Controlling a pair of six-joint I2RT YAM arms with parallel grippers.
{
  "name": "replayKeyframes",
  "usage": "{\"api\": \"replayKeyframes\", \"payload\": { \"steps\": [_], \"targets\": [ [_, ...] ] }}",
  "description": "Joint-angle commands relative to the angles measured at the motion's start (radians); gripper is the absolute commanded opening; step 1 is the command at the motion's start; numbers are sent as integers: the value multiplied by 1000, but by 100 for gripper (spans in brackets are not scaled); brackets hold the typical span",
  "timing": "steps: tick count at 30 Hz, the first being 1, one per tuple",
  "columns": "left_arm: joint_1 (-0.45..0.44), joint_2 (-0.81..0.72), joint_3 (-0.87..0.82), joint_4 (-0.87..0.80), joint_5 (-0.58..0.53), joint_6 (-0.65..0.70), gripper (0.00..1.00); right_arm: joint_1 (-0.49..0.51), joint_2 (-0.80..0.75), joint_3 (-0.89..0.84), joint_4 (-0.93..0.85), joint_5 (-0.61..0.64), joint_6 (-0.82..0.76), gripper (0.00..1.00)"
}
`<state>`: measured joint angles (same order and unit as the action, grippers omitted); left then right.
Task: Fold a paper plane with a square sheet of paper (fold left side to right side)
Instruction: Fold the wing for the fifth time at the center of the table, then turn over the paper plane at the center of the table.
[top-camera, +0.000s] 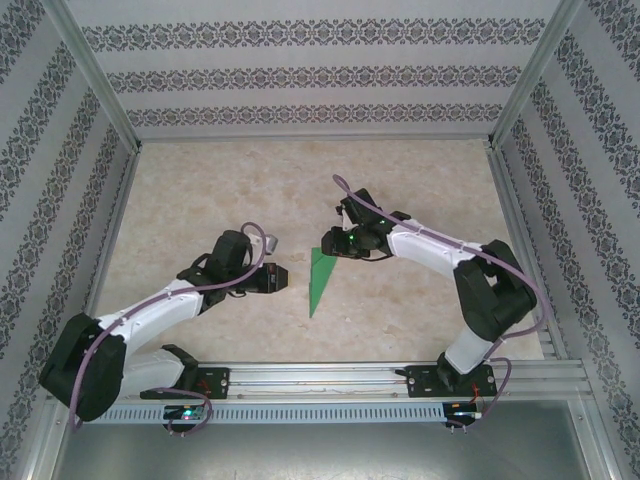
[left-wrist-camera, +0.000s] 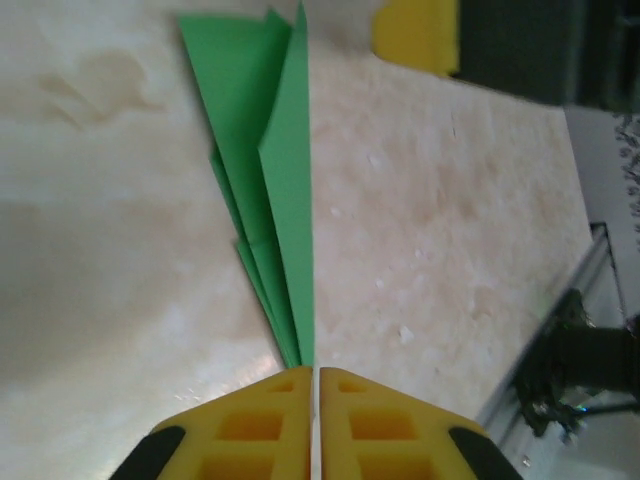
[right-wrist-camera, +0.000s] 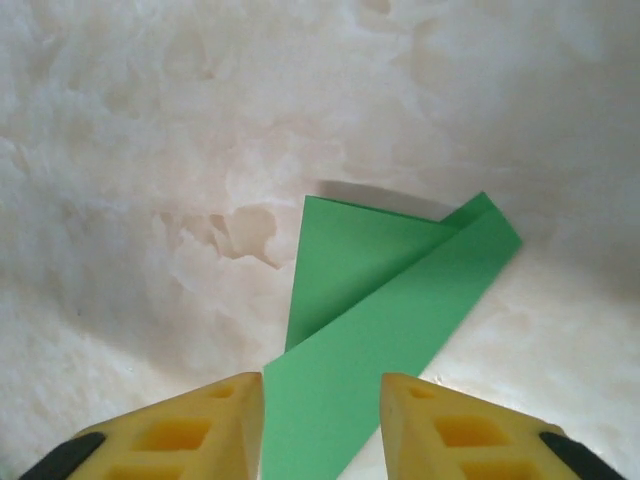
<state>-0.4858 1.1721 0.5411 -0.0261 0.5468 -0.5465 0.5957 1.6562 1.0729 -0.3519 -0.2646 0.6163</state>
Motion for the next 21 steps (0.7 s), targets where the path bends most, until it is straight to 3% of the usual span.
{"api": "replayKeyframes", "payload": {
  "steps": [1,10,16,21],
  "targets": [
    [27,-55,11,-21,-136,30,18,51,-41,15,-125,151,-14,47],
    [86,-204,-50,3,-306,42,50,206,-48,32,-179,359,79,72],
    [113,-302,-70,-56,-383,66,56,304,59,164,-341,537,272,83],
    [125,-383,-92,-105,-434,92,59,361,221,360,-563,669,373,83]
  ]
}}
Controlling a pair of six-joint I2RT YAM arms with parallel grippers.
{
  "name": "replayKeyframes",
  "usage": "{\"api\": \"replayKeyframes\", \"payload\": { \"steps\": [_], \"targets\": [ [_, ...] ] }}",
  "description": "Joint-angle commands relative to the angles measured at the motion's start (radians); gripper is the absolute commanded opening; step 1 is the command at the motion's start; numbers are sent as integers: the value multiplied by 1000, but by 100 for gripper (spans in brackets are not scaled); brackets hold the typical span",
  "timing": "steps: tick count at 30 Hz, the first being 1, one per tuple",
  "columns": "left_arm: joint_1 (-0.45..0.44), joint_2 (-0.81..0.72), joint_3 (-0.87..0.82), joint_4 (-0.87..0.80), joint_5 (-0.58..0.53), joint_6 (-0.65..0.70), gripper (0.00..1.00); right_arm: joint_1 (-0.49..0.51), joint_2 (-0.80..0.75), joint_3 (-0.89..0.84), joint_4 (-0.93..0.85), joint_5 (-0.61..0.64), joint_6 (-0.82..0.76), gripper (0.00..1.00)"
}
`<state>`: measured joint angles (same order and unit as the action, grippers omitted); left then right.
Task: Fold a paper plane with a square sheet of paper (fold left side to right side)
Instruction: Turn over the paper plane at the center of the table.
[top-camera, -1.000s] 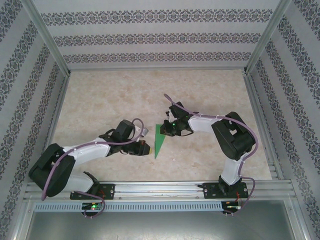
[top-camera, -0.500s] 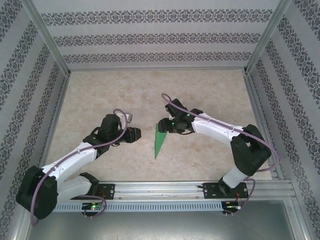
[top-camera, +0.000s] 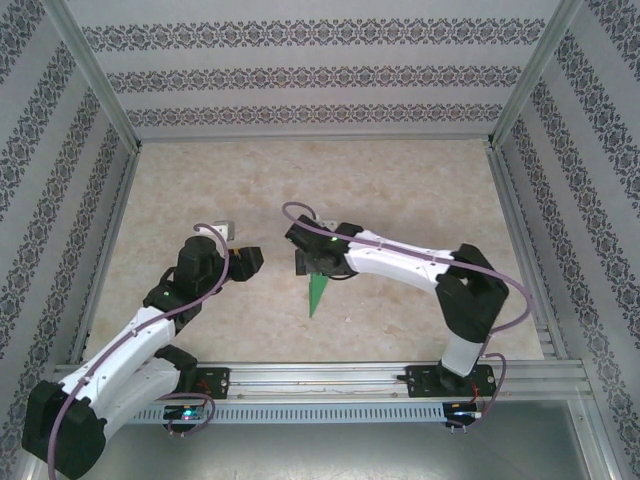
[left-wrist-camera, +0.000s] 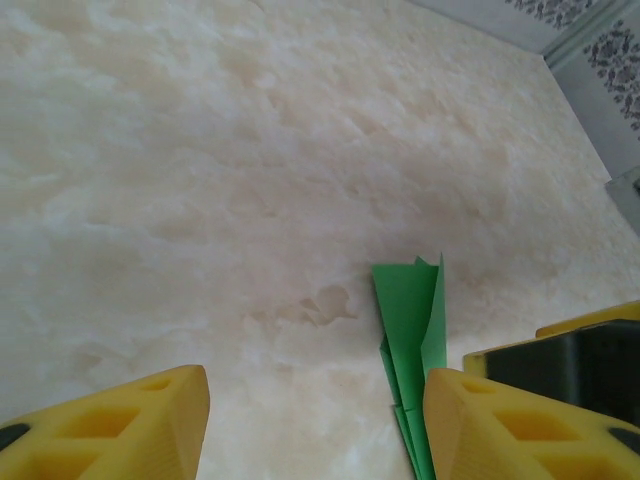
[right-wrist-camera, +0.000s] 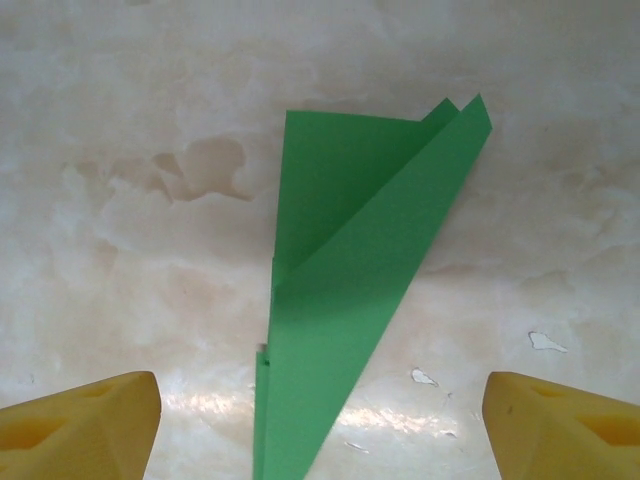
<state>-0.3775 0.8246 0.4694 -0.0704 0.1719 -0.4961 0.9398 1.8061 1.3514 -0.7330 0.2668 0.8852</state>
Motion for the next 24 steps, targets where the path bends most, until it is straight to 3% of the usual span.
{"api": "replayKeyframes", "payload": {
  "steps": [1,7,24],
  "targets": [
    [19,-48,-23,-70,-68,46,59,19,108,121,-221,151,118,80],
    [24,-92,-29,-122,-95,78,59,25,252,278,-354,212,154,69],
    [26,-93,-41,-137,-99,102,59,25,376,346,-322,180,116,57]
  ]
}}
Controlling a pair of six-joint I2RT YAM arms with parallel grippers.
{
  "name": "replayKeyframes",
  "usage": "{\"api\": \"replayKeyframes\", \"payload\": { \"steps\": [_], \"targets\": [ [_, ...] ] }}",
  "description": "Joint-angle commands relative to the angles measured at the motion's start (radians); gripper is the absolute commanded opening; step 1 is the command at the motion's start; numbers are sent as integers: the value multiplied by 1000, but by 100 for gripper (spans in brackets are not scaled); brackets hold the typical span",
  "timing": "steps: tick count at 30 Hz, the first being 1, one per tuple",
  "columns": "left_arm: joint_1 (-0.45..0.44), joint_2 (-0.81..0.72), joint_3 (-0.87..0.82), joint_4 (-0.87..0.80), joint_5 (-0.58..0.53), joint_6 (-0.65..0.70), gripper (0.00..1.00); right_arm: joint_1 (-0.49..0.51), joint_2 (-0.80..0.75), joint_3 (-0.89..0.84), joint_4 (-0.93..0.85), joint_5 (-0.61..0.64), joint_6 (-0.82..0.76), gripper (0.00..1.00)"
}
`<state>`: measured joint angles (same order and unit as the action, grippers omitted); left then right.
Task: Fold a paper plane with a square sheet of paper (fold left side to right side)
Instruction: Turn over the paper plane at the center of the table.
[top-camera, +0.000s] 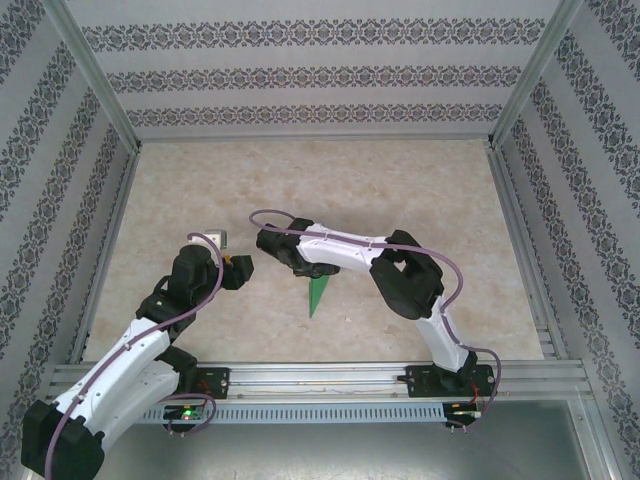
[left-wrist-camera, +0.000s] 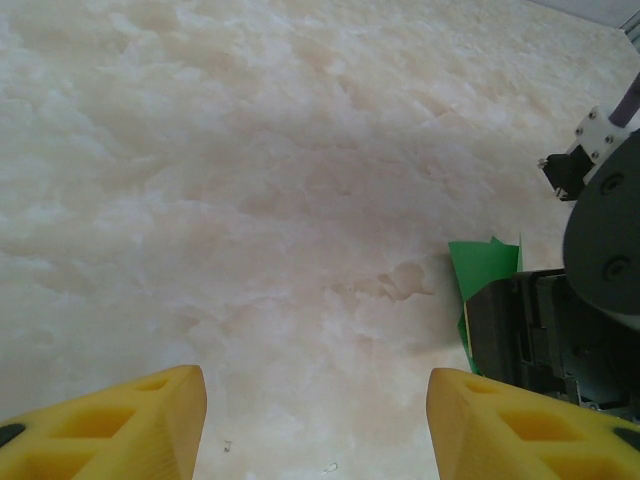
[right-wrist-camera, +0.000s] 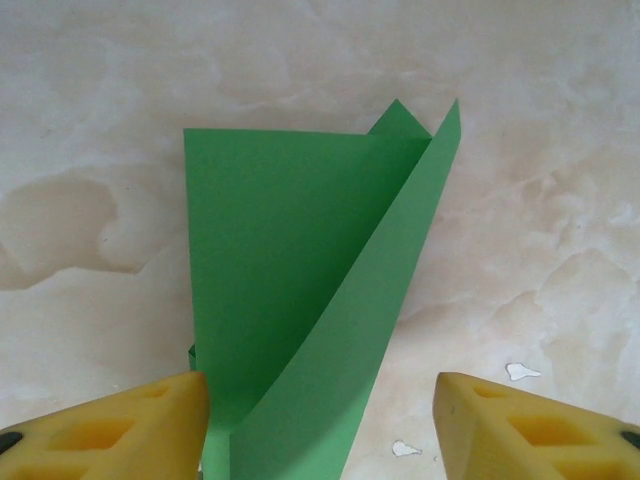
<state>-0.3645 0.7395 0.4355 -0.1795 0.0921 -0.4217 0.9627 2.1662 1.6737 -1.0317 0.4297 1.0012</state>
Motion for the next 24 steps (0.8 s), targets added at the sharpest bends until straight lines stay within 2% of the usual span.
{"api": "replayKeyframes", "payload": {
  "steps": [1,4,9,19,24],
  "targets": [
    [14,-8,-7,-26,-19,29,60,2,19,23,-22,17,-1,55],
    [15,-6,-3,-31,-20,30,59,2,20,17,-21,17,1,53],
    [15,-5,7,-41,-24,34,59,1,10,1,-13,13,2,42],
    [16,-6,27,-54,-29,33,60,1,-79,-96,33,9,18,8],
    [18,-6,41,-60,-31,26,60,4,-142,-146,50,20,23,0]
  ]
}}
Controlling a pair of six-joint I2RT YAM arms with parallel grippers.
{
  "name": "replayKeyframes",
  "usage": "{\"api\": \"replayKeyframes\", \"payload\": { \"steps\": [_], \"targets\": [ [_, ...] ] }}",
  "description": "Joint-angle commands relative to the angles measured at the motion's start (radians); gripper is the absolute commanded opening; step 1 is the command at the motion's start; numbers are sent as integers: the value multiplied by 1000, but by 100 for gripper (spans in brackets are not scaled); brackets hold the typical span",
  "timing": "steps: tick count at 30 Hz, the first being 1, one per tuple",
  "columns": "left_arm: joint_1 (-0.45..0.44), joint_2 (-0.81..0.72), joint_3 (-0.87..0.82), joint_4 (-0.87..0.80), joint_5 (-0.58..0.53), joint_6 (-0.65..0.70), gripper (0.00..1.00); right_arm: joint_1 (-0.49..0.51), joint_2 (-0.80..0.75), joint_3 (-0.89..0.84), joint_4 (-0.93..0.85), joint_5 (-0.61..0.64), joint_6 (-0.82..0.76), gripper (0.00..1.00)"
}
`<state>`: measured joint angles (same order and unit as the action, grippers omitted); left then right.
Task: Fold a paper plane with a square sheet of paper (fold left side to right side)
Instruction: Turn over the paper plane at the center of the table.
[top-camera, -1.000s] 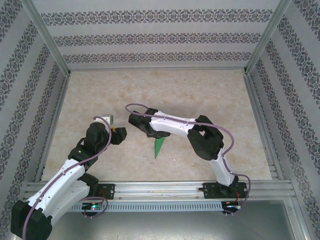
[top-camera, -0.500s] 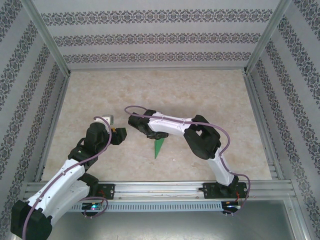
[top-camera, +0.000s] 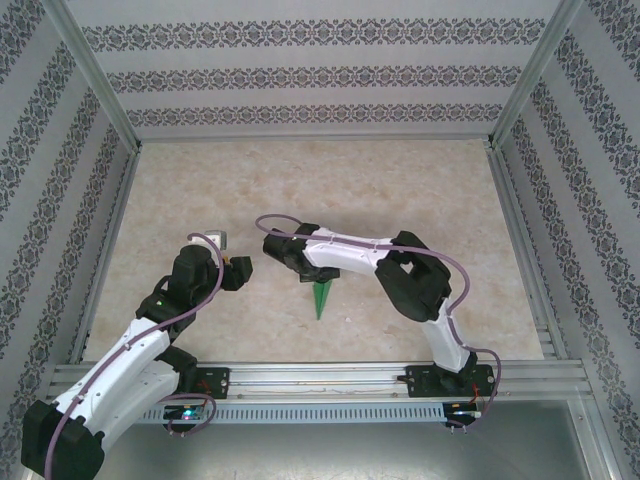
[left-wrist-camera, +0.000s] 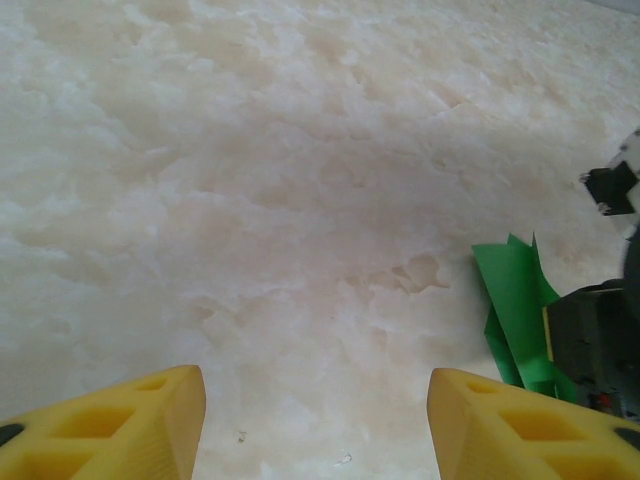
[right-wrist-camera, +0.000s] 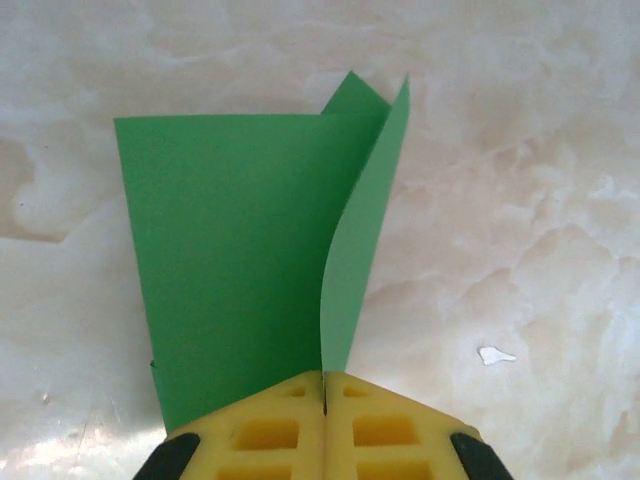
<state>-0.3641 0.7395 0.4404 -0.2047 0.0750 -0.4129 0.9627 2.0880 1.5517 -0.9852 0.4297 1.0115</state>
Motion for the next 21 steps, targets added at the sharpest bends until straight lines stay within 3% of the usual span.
{"api": "replayKeyframes", "payload": {
  "steps": [1,13,21],
  "targets": [
    [18,-6,41,-38,-13,16,60,4,-80,-34,9,23,11,0],
    [34,9,79,4,53,-55,64,-1,-306,-149,95,61,-73,0],
    [54,29,105,36,93,-87,74,-38,-520,-288,214,59,-174,0]
  ]
}}
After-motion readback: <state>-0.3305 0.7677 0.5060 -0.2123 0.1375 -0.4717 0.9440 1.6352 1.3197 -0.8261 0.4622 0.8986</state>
